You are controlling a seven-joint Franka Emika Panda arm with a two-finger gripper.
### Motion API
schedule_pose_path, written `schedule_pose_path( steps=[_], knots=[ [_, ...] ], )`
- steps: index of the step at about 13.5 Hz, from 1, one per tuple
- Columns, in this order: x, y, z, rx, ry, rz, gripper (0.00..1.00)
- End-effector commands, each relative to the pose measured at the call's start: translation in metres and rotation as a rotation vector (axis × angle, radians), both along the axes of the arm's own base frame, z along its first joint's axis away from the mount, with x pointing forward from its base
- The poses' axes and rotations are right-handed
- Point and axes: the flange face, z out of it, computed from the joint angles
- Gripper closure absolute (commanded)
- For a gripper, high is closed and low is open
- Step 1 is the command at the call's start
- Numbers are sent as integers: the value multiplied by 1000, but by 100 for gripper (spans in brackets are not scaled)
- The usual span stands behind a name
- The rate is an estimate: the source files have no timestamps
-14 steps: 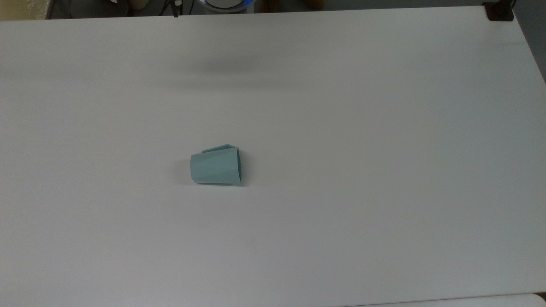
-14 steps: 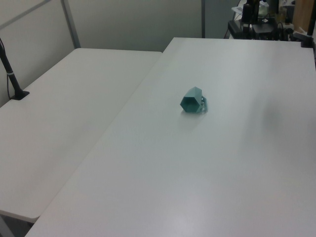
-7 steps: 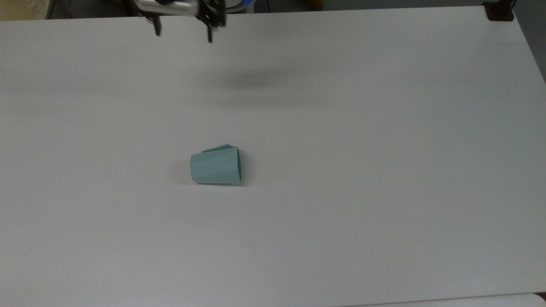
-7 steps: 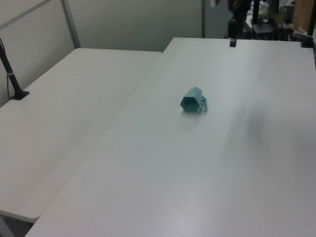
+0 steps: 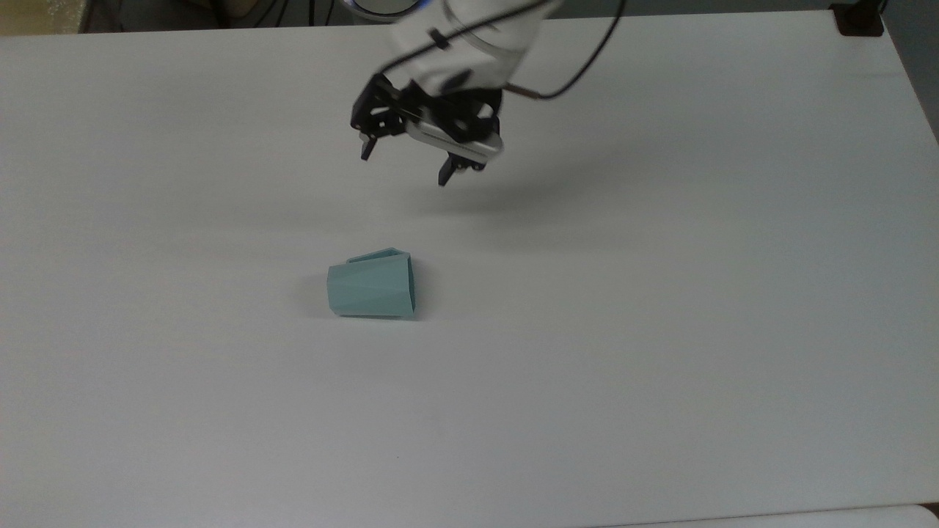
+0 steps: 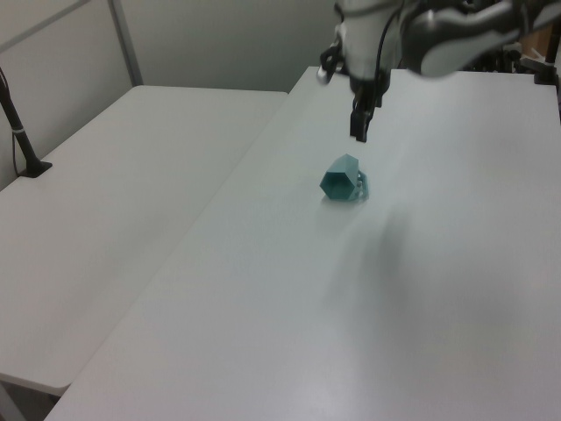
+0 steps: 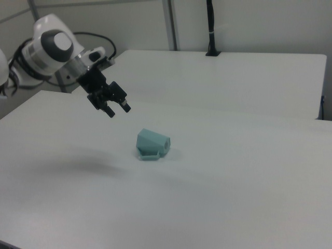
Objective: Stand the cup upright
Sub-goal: 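Move the open gripper down toward the base of the lying teal cup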
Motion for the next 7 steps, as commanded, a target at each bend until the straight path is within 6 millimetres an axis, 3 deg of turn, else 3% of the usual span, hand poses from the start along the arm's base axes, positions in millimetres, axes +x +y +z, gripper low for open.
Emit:
schedule_pose_path(
  steps=[1,3,7],
  knots=[
    [0,71,-69,-300,-144,74,0],
    [-2,82,-92,-373,-152,111,0],
    [6,94,-165,-569,-181,211,0]
  ],
)
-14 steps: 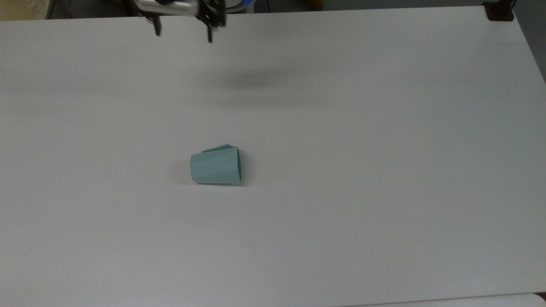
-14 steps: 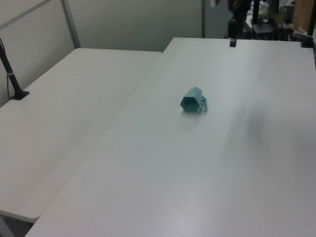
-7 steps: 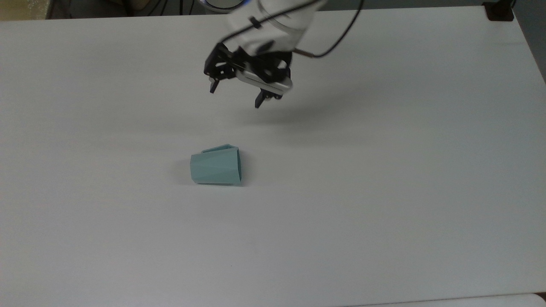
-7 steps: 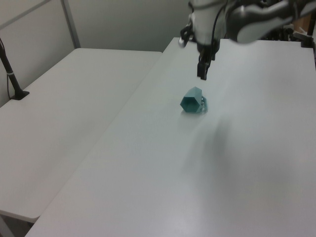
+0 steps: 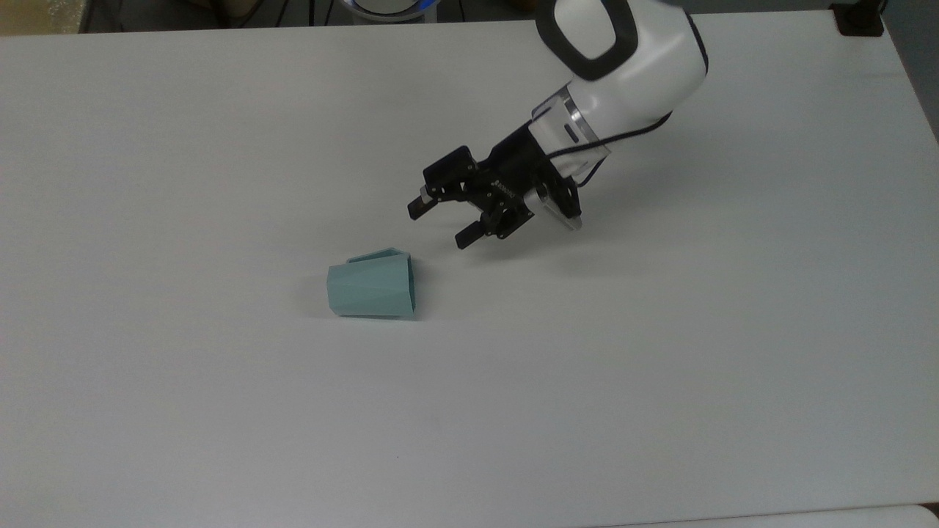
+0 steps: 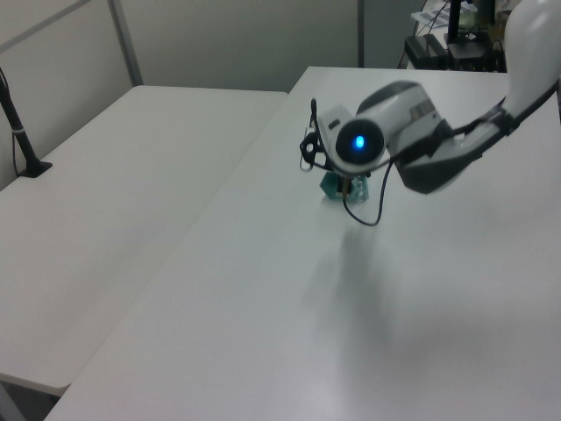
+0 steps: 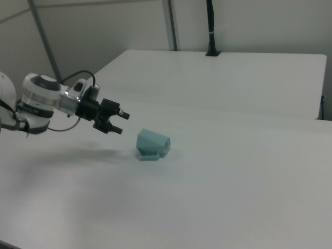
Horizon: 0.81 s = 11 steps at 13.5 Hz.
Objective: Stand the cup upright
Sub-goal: 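Move the open gripper down toward the base of the lying teal cup, then close the gripper on the cup's base end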
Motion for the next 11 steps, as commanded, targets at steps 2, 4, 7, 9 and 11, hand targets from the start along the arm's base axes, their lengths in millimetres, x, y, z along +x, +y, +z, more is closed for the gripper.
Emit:
schedule_pose_path(
  steps=[2,4,7,9,11],
  knots=[
    [15,5,-59,-144,-22,43,0],
    [23,-4,-71,-160,-19,58,0],
    [36,-14,-75,-152,-25,67,1],
    [44,-27,-75,-152,-26,56,4],
    [47,-35,-76,-156,-23,52,8]
  ],
)
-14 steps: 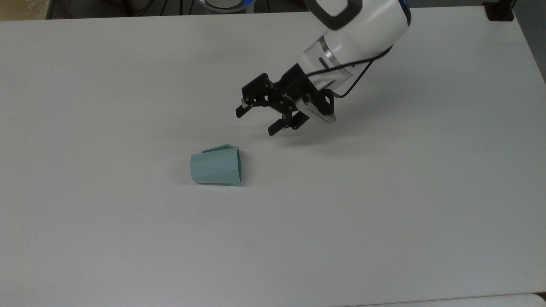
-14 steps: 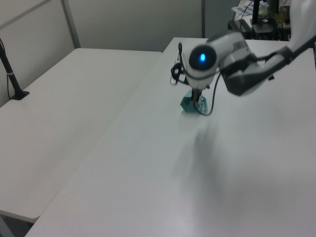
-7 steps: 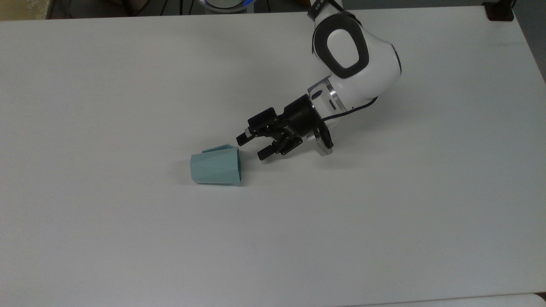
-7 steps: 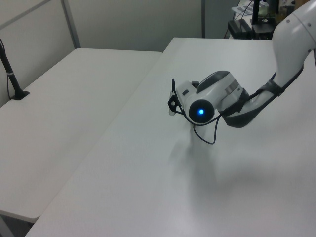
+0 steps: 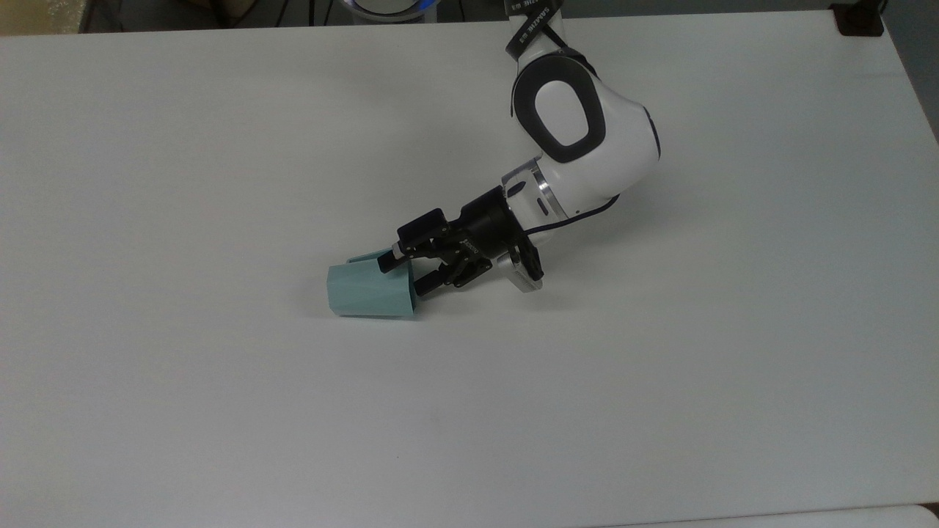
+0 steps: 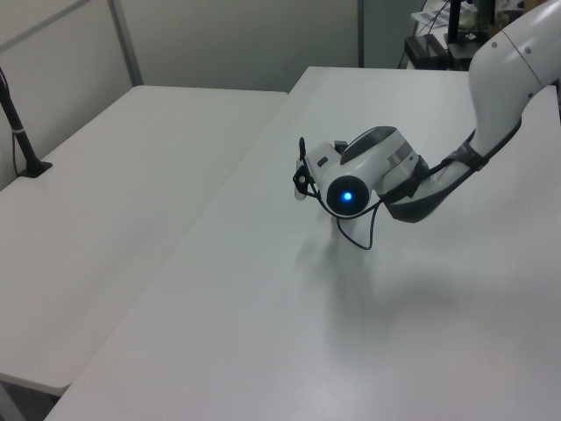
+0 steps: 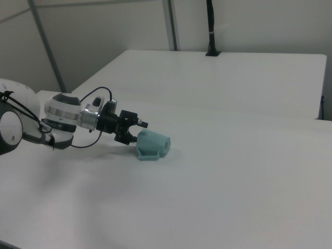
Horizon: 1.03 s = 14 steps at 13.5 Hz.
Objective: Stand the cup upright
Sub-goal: 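Close the gripper on the cup's base end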
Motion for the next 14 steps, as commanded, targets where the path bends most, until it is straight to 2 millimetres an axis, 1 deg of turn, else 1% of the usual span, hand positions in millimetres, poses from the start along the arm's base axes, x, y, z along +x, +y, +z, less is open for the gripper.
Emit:
schedule_pose_path(
  steps=[1,2,3,4,5,6,7,10,11,12,13,14],
  knots=[
    [11,-8,1,7,-16,11,13],
    [12,-11,1,4,-16,8,21],
    [13,-13,0,-8,-15,15,39],
    [11,-13,-2,-12,-14,18,51],
    [11,-14,-7,-25,-10,25,68],
    [12,-15,-8,-35,-10,30,82],
    [11,-15,-12,-38,-5,30,100],
    [4,-20,-26,-70,17,39,100],
    [1,-23,-33,-85,23,42,100],
    [-1,-24,-35,-91,26,43,100],
    [-2,-25,-34,-74,-1,23,100],
    [-2,-24,-28,-57,-13,9,100]
  ],
)
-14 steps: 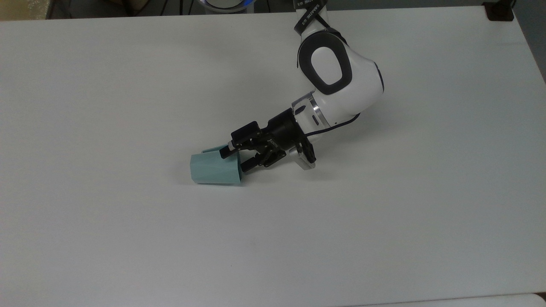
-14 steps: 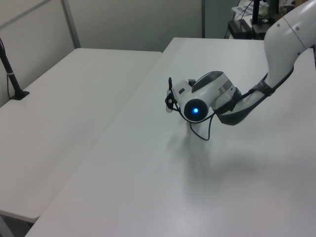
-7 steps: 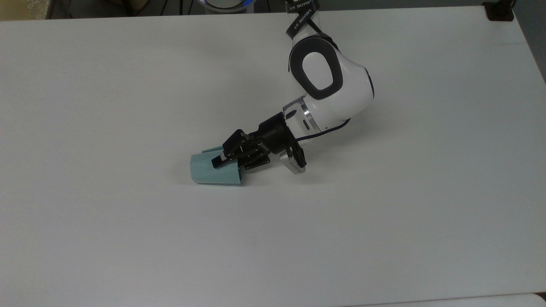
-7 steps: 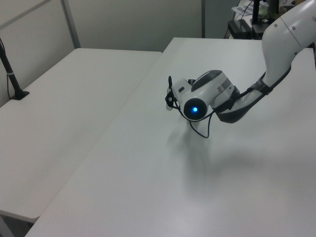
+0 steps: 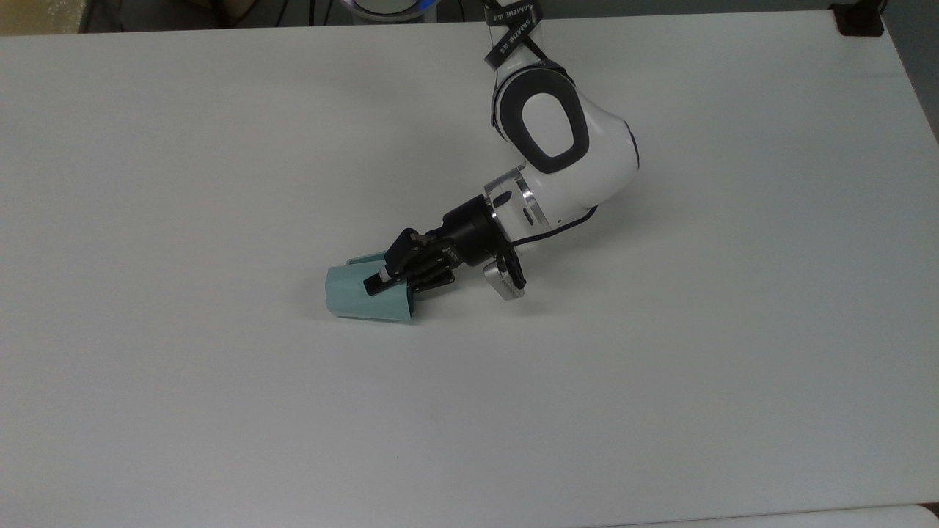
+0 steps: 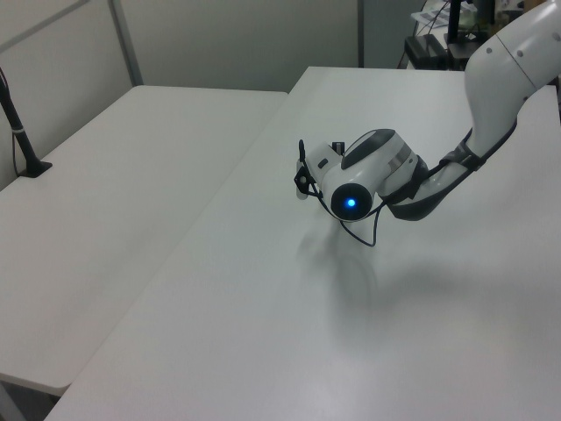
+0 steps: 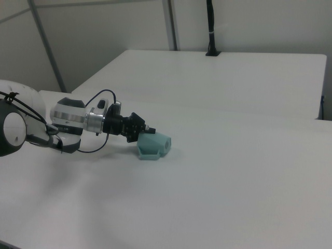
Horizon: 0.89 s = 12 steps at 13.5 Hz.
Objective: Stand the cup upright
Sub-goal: 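Close the gripper on the cup's base end, then lift the cup and rotate it so its opening faces up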
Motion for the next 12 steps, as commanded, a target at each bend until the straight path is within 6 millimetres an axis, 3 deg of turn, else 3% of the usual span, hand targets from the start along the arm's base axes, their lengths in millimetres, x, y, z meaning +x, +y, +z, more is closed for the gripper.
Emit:
schedule_pose_path(
  steps=[1,3,7,10,12],
  knots=[
    [-8,-4,11,68,-32,-38,100],
    [-8,-9,55,151,3,-82,100],
    [-10,-24,101,277,49,-150,100],
    [-15,-57,152,436,44,-236,100],
    [-34,-84,186,635,66,-297,100]
  ],
)
